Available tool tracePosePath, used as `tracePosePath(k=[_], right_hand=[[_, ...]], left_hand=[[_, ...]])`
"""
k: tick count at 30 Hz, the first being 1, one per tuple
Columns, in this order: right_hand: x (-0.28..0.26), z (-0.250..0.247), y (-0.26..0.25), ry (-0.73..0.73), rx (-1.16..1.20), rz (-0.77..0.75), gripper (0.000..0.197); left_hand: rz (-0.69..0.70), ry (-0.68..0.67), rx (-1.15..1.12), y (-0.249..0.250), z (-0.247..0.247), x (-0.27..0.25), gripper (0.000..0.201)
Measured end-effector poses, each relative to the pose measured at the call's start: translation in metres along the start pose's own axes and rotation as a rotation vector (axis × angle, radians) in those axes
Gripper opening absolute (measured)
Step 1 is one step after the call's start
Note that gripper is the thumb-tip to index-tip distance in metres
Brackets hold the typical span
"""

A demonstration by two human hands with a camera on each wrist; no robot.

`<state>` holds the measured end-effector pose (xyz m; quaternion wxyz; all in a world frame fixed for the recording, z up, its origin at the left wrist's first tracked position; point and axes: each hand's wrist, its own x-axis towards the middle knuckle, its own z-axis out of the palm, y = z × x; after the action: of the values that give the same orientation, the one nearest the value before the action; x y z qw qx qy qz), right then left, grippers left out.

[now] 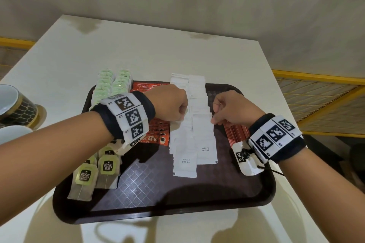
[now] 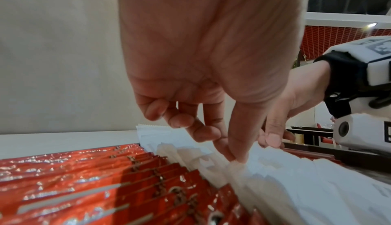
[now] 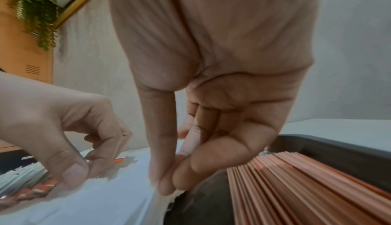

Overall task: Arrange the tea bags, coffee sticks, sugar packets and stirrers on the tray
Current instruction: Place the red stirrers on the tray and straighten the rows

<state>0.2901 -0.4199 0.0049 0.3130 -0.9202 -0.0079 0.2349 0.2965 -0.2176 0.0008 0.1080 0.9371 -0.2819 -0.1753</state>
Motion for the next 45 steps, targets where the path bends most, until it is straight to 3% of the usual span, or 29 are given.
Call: tracePosePath(k=[9, 13, 16, 19, 24, 31, 40, 45], right_hand=[[0.003, 0.003, 0.003, 0.066, 0.012, -0.034, 0.026], [-0.001, 0.001, 0.002, 0.162, -0.080, -0.106, 0.026], [-0.006, 0.003, -0.001, 0.057, -0.153, -0.217, 0.017], [-0.009, 0.011, -0.003, -0.044, -0.304, -0.262, 0.013], [-0.008, 0.017, -0.006, -0.057, -0.380, -0.245, 0.011], [-0.003, 0.019, -0.008, -0.103, -0.400, -0.242, 0.020], [-0.004, 0.017, -0.019, -0.040, -0.541, -0.247, 0.022], [-0.010, 0.016, -0.015, 0.051, -0.476, -0.271, 0.007]], left_hand=[[-0.054, 0.001, 0.006, -0.008, -0.003, -0.004, 0.013], [-0.024, 0.082, 0.026, -0.007, -0.001, -0.005, 0.007], [0.022, 0.103, 0.033, -0.006, -0.002, -0.006, 0.008], [0.033, 0.013, 0.036, -0.002, -0.001, -0.006, 0.013], [0.008, -0.052, 0.030, -0.002, 0.004, -0.004, 0.014], [0.005, -0.042, 0.017, -0.002, 0.006, -0.003, 0.013], [0.027, -0.036, 0.010, -0.001, 0.007, -0.002, 0.008], [0.023, -0.030, -0.002, 0.000, 0.008, -0.001, 0.015]])
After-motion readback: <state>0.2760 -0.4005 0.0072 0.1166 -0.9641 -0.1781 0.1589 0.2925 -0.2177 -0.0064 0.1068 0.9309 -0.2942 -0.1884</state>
